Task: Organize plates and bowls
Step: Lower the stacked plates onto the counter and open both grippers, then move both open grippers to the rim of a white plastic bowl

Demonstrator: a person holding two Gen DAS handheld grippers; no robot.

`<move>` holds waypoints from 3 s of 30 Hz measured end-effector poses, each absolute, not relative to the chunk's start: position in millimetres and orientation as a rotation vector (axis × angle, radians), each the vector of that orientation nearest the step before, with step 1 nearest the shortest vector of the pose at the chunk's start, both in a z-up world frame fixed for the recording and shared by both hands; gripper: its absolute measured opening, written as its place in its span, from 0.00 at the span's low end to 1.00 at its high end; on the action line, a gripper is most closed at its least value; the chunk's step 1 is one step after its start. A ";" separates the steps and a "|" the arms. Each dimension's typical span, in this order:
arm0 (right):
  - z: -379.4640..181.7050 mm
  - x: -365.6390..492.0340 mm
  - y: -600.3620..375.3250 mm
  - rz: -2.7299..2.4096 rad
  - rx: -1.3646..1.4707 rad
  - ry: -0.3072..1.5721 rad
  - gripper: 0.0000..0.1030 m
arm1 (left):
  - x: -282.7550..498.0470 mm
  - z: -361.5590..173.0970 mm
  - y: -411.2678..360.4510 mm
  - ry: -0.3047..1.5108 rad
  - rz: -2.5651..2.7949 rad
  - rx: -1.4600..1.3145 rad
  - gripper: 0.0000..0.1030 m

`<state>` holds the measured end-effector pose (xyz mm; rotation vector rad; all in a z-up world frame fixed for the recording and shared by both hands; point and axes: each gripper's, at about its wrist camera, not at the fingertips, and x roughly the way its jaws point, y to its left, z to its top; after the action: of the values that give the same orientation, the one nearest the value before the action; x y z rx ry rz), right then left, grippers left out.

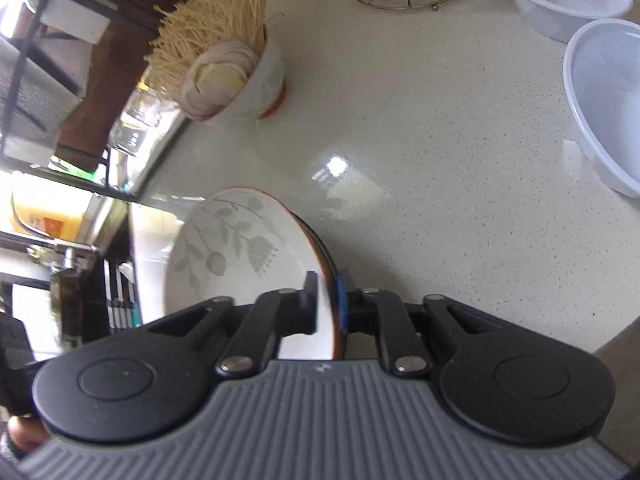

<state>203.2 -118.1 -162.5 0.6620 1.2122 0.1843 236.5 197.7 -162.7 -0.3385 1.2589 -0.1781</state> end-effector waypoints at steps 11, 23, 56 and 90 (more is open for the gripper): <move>-144.8 198.9 -114.1 0.240 0.545 1.136 0.11 | 213.8 -131.7 194.2 1.163 -0.109 -0.288 0.24; -69.4 169.5 -129.8 0.282 0.355 0.875 0.11 | 193.2 -61.1 141.0 0.984 -0.164 -0.230 0.24; -37.3 75.3 -222.3 0.042 0.295 0.710 0.13 | 161.6 -46.7 1.7 0.928 -0.438 -0.113 0.48; -126.5 111.8 -313.0 -0.152 0.507 0.769 0.79 | 213.0 -109.6 -87.2 0.975 -0.528 -0.127 0.58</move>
<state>111.8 -313.0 -126.5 0.5071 0.7689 -0.1517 213.0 -87.2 -109.6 -0.1268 0.9752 -0.5279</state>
